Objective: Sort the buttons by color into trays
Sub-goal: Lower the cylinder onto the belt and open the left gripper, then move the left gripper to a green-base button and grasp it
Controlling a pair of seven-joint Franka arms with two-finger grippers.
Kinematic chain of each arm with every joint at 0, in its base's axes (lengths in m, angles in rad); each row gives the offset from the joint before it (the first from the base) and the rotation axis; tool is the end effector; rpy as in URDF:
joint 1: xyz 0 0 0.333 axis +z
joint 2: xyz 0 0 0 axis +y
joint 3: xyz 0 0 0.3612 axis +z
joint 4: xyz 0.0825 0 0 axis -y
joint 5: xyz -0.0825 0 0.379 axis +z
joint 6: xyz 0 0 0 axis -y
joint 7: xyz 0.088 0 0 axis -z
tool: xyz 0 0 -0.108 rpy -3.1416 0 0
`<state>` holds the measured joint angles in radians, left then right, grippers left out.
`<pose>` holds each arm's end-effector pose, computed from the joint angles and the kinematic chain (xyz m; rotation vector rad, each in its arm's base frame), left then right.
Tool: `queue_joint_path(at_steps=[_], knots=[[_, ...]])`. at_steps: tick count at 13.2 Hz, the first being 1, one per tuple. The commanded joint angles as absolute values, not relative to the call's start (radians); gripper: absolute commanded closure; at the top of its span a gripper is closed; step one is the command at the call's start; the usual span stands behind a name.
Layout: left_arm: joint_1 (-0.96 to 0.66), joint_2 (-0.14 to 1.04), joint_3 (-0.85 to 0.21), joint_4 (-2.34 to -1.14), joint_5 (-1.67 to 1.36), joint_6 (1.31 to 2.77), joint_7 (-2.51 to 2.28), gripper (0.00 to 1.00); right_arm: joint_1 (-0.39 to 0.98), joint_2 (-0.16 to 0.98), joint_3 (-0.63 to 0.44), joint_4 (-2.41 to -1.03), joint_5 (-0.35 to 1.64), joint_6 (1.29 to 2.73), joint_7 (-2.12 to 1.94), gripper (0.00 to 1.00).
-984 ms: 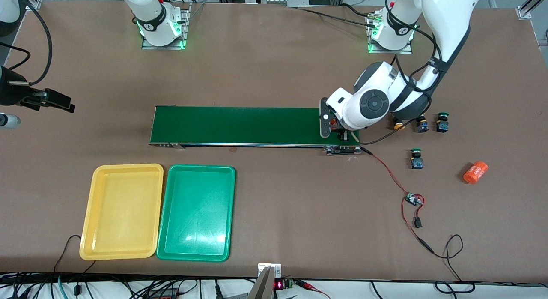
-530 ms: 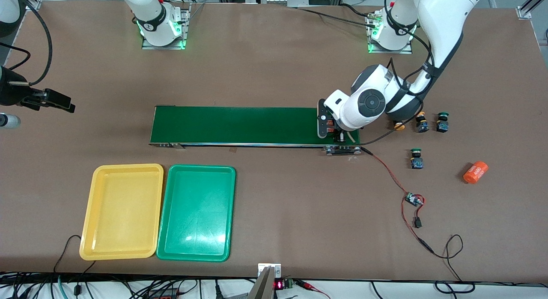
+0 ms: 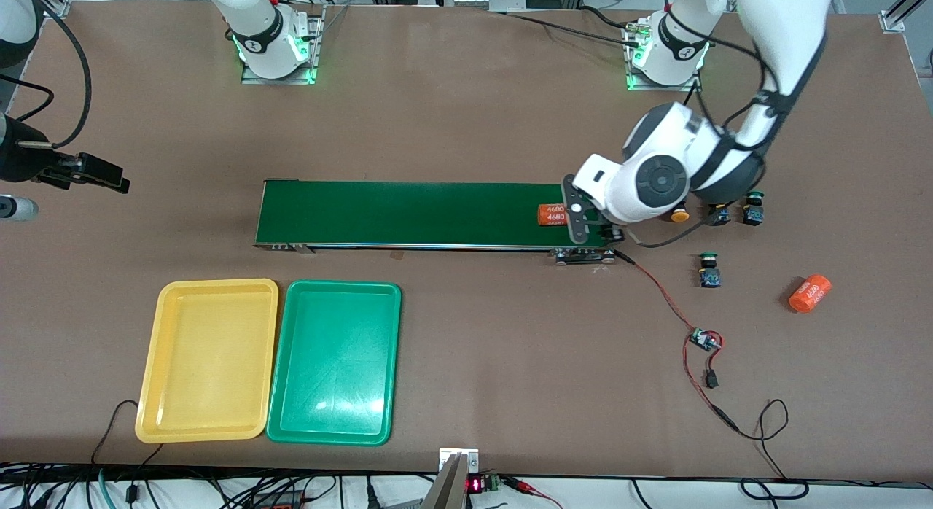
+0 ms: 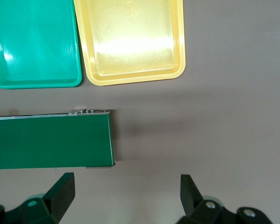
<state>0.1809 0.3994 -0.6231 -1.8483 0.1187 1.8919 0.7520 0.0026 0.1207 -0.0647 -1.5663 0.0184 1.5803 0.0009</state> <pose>0.5655 -0.2229 0.3682 2.3998 -1.7173 -0.3764 0.5865 -0.0321 0.6030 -3.1218 0.1001 0.1658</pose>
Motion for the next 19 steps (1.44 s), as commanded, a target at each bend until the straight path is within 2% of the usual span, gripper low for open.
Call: queue_joint_path(at_steps=[1,4,7,12,14,16,17,19], knots=[[0.254,0.408,-0.62,-1.741,0.13,1.806,0.623,0.0,0.003,0.123,-0.061,-1.559,0.026,1.571,-0.006,0.0],[0.279,0.425,-0.598,-1.677,0.13,1.789,0.447,0.0,0.015,0.123,-0.06,-1.557,0.008,1.571,-0.005,0.0],[0.276,0.426,-0.589,-1.556,0.165,1.651,0.19,0.0,0.018,0.123,-0.06,-1.559,0.003,1.569,-0.003,0.0],[0.285,0.446,-0.575,-1.418,0.225,1.562,0.057,0.0,0.018,0.124,-0.058,-1.563,0.003,1.566,-0.005,0.0],[0.246,0.411,-0.467,-1.419,0.209,1.574,-0.016,0.0,0.018,0.124,-0.058,-1.563,0.005,1.566,-0.005,0.0],[0.126,0.365,-0.244,-1.445,0.065,1.586,-0.075,0.0,0.018,0.124,-0.058,-1.565,0.003,1.566,-0.005,0.0],[0.089,0.342,-0.157,-1.495,0.022,1.633,-0.065,0.0,0.018,0.124,-0.058,-1.565,0.003,1.566,-0.005,0.0],[0.043,0.292,-0.088,-1.662,0.026,1.835,-0.063,0.0,0.017,0.124,-0.057,-1.565,0.005,1.566,-0.006,0.0]])
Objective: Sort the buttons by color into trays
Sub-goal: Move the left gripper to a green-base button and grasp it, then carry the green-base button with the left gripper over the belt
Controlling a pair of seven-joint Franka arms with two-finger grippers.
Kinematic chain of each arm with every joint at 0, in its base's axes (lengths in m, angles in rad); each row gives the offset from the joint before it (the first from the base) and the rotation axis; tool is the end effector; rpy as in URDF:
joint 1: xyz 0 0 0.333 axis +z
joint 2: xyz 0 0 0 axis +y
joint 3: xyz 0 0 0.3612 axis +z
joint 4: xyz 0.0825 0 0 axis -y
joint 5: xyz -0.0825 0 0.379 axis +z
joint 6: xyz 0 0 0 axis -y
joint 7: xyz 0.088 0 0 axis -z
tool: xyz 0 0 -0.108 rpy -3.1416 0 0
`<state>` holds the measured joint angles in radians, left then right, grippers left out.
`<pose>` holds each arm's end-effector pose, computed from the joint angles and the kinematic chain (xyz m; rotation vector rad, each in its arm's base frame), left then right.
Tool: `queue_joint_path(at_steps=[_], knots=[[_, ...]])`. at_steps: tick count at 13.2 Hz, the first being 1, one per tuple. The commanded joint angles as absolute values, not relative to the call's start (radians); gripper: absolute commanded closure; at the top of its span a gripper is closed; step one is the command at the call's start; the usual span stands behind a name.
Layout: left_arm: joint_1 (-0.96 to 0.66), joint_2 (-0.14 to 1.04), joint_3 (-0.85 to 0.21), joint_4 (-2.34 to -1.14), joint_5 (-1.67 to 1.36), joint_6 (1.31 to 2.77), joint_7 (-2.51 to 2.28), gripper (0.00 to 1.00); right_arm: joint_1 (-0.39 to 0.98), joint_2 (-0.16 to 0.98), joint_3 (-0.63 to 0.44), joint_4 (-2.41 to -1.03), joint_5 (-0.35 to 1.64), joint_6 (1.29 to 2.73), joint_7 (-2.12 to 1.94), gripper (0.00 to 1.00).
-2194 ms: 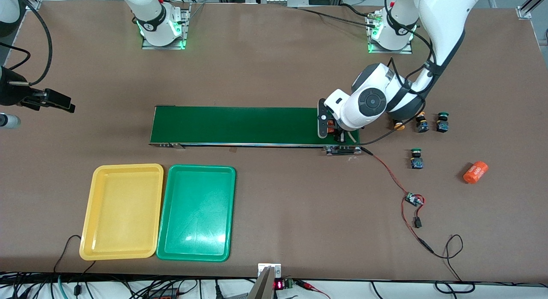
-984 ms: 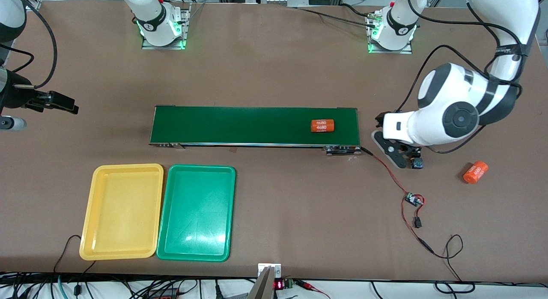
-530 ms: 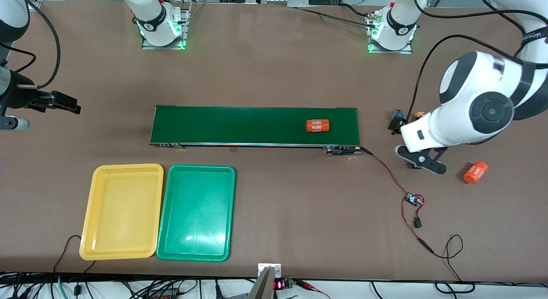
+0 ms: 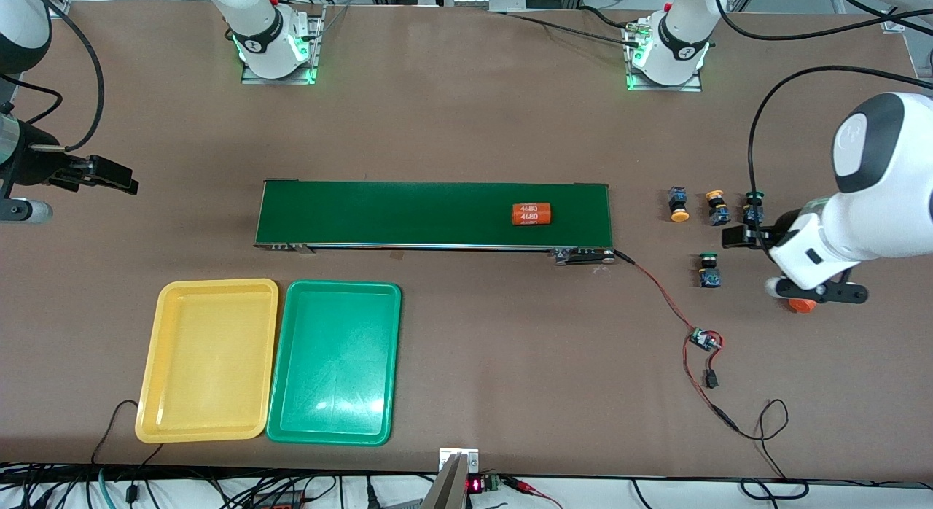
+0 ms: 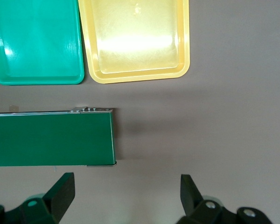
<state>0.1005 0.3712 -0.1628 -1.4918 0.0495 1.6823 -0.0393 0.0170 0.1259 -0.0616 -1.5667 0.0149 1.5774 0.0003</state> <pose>0.6609 -0.0199 0.4900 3.1270 -0.0424 -0.2760 0.5879 -0.0223 0.5996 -3.1260 0.0716 0.1796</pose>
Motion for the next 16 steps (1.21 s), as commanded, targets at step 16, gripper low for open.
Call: queue_joint_path(at_steps=[16], knots=[[0.107,0.552,-0.034,-1.98,-0.037,2.453,0.034,0.08,0.026,0.135,-0.063,-1.548,-0.041,1.577,0.017,0.0]])
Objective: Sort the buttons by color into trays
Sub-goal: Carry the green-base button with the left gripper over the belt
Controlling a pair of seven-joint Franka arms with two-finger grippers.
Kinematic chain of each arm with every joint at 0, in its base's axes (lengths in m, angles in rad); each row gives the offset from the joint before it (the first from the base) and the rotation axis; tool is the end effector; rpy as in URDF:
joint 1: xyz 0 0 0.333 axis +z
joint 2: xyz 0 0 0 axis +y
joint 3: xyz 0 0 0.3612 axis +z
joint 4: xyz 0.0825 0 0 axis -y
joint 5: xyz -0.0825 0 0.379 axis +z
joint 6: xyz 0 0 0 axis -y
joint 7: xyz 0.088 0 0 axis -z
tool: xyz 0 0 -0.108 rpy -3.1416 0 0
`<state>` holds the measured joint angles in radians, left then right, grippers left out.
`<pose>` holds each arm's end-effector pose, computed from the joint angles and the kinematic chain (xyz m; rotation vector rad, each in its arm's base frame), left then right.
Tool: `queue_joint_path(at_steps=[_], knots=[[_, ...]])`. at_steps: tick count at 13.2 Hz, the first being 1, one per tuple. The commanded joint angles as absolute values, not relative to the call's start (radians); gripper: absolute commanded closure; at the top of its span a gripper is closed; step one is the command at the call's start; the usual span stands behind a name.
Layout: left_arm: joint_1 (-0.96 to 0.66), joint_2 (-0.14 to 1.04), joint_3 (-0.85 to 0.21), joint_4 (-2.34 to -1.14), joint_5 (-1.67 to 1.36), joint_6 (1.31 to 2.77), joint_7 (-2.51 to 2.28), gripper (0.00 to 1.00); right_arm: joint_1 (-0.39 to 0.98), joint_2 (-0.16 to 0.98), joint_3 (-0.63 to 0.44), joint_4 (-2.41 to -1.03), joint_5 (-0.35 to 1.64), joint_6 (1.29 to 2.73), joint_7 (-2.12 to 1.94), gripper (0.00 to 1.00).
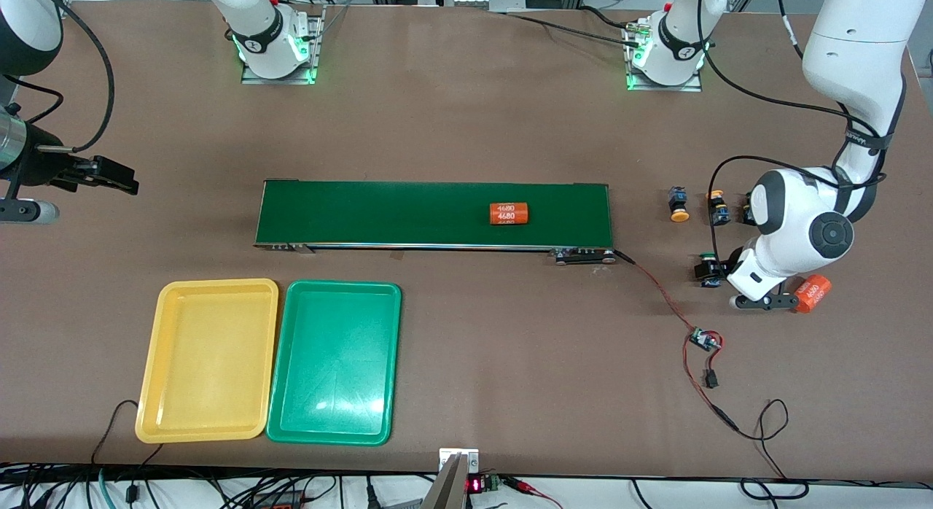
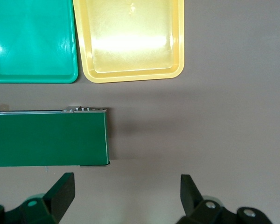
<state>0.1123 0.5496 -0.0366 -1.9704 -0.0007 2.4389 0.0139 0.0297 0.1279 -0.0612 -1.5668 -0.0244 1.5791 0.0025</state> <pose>0.6239 0.0486 0.2233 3.1140 0.1043 -0.1244 0.5888 -0.0188 0.5985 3.1055 -0.0502 -0.1801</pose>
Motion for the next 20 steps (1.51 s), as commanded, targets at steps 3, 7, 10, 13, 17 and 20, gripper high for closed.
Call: queue_joint_path(at_steps=[3,7,10,13,17,20], knots=[[0.106,0.555,-0.034,-1.977,-0.037,2.448,0.037,0.53,0.009,0.133,-0.081,-1.536,-0.04,1.581,0.017,0.0],[0.101,0.543,-0.034,-1.965,-0.037,2.438,0.034,0.81,-0.006,0.127,-0.084,-1.528,-0.041,1.582,0.015,0.0],[0.097,0.493,-0.044,-1.91,-0.035,2.335,0.038,0.83,-0.018,0.127,-0.084,-1.528,-0.046,1.618,0.017,0.0],[0.097,0.488,-0.076,-1.774,-0.037,2.107,0.034,0.83,-0.021,0.127,-0.084,-1.525,-0.044,1.623,0.017,0.0],[0.095,0.469,-0.106,-1.645,-0.038,1.889,-0.023,0.83,-0.025,0.124,-0.103,-1.517,-0.048,1.623,0.015,0.0],[0.095,0.463,-0.191,-1.635,-0.038,1.832,-0.151,0.83,-0.029,0.126,-0.103,-1.517,-0.052,1.623,0.014,0.0]])
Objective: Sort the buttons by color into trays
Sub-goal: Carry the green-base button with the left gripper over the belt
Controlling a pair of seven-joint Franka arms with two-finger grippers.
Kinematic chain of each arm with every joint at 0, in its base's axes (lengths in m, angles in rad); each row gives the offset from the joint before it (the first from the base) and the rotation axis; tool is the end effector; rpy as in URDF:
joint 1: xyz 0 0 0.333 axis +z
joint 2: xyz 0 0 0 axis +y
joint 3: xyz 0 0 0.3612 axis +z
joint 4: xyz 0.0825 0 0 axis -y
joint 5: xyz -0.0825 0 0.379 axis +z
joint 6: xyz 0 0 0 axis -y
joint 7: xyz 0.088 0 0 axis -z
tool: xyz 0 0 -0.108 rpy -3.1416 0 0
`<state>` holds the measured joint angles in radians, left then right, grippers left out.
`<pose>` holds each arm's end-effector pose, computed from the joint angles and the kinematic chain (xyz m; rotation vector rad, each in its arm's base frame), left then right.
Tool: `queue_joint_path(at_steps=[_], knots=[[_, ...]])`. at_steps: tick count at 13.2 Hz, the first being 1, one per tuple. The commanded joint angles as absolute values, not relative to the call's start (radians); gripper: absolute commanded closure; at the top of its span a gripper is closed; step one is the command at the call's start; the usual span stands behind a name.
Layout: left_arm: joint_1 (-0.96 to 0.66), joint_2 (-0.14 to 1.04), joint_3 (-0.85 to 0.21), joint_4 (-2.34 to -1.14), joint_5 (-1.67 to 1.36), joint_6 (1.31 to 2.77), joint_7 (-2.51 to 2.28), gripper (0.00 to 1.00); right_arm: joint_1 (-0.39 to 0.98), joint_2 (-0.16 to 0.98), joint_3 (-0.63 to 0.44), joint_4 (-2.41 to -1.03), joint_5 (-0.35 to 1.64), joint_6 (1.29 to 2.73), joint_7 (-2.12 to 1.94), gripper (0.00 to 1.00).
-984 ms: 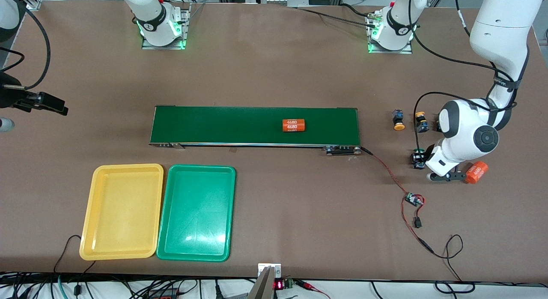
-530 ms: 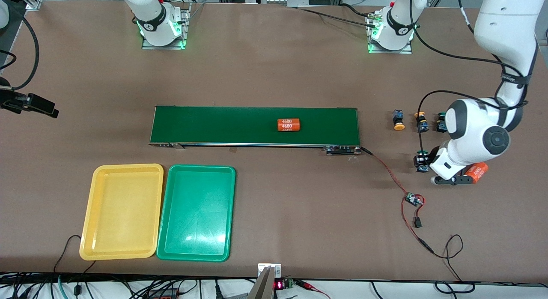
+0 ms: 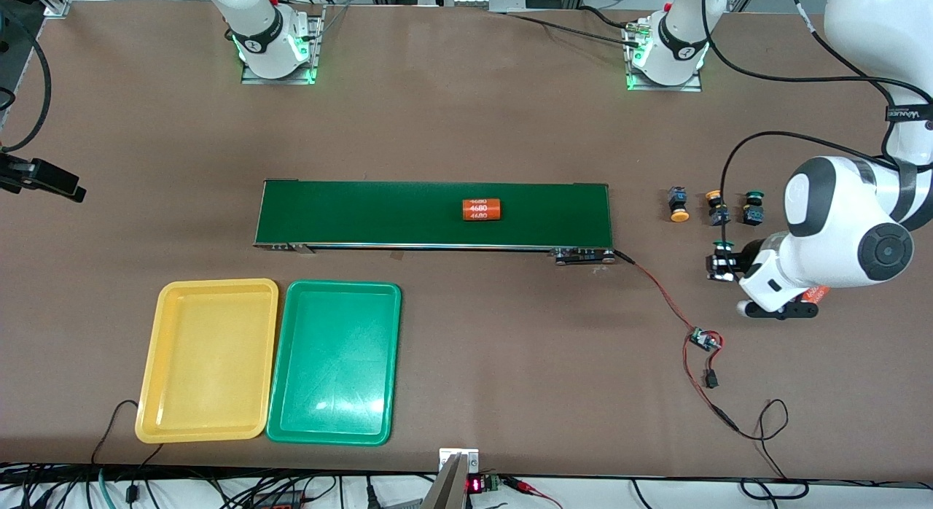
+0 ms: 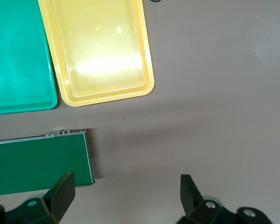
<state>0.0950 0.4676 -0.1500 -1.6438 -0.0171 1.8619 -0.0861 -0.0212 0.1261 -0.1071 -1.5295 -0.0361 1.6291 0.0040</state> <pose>0.6619 -0.0247 0.3706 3.0497 0.0696 -0.3832 0.5920 -0.0757 0.6213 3.0871 -0.1995 -0.0446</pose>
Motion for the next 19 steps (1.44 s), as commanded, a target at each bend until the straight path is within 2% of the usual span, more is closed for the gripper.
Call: queue_joint_path(at_steps=[1,11,16,19], knots=[[0.095,0.463,-0.218,-1.634,-0.038,1.833,-0.207,0.83,-0.031,0.126,-0.103,-1.517,-0.051,1.623,0.014,0.0],[-0.025,0.465,-0.265,-1.649,-0.044,1.829,-0.392,0.82,-0.031,0.109,-0.104,-1.514,-0.051,1.609,0.008,0.0],[-0.041,0.482,-0.44,-1.674,-0.043,1.833,-0.625,0.84,-0.035,0.112,-0.104,-1.514,-0.04,1.611,0.015,0.0],[-0.113,0.489,-0.445,-1.732,-0.043,1.94,-0.721,0.84,-0.026,0.115,-0.101,-1.514,-0.046,1.615,0.014,0.0]])
